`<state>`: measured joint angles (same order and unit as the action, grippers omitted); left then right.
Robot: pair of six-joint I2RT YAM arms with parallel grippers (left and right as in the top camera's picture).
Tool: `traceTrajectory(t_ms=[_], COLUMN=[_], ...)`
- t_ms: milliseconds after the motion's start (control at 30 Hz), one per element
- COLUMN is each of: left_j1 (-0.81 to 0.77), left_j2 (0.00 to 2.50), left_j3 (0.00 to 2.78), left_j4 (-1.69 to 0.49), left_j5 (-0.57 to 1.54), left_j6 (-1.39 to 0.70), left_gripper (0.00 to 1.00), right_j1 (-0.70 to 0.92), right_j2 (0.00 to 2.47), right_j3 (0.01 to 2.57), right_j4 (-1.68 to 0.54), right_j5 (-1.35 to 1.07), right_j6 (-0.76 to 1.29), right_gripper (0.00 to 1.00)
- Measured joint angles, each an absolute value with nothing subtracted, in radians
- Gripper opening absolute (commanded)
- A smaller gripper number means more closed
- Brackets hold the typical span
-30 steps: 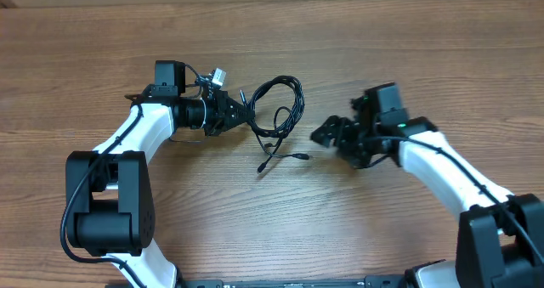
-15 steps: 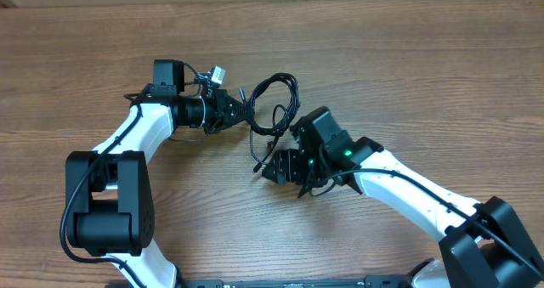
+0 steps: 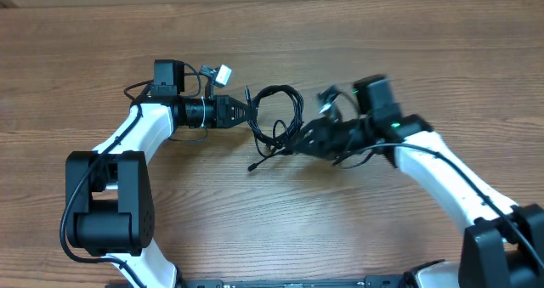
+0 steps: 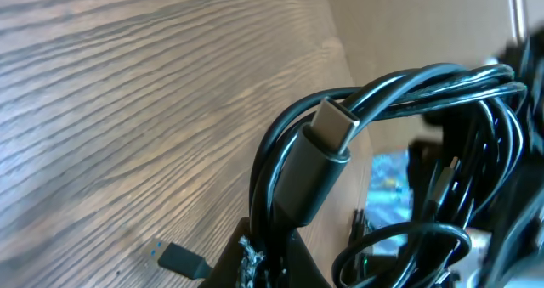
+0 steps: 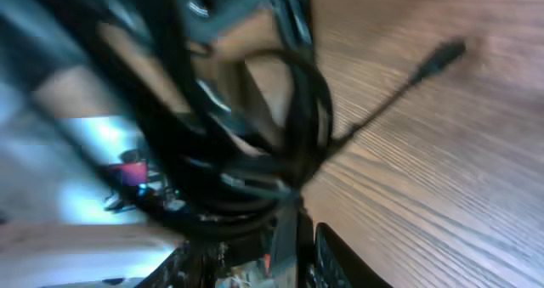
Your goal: Untangle cables
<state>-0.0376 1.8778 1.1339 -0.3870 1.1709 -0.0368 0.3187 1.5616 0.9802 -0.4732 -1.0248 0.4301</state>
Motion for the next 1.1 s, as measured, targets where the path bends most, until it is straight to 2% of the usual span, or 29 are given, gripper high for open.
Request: traceTrajectory(t_ms=[300,467,700,967,1100], left_j1=[-0.038,-0.038,-0.038,-0.039,-0.063], left_j2=[1.878,1.878,1.878,1.878,1.878], left_j3=[1.134,1.134,1.134,1.134,1.134], left_j4=[-0.396,-0.396,-0.396,-0.396,-0.396], left_j5=[1.213,1.216,1.214,1.207,1.203], left_j6=[0.126,0.142,0.158,0.161,0.166], left_gripper=[0.04,0.04,0.04,0.04,0.04], right_j1=[0.261,0.295,0.278,0.321,0.371], right_j2=[1.552,1.552,1.443,1.199,1.204], right_j3=[0.982,0.982,0.982,1.002,1.002], right_j4=[-0.429,-0.425,-0.477,-0.586,-0.600], right_j5=[-1.137,-1.120,-1.036,-0.773,-0.673], right_j6=[0.333,0.319,0.313,0.307,0.292], right_gripper=[0.36,0.22,0.20,0.22,0.32])
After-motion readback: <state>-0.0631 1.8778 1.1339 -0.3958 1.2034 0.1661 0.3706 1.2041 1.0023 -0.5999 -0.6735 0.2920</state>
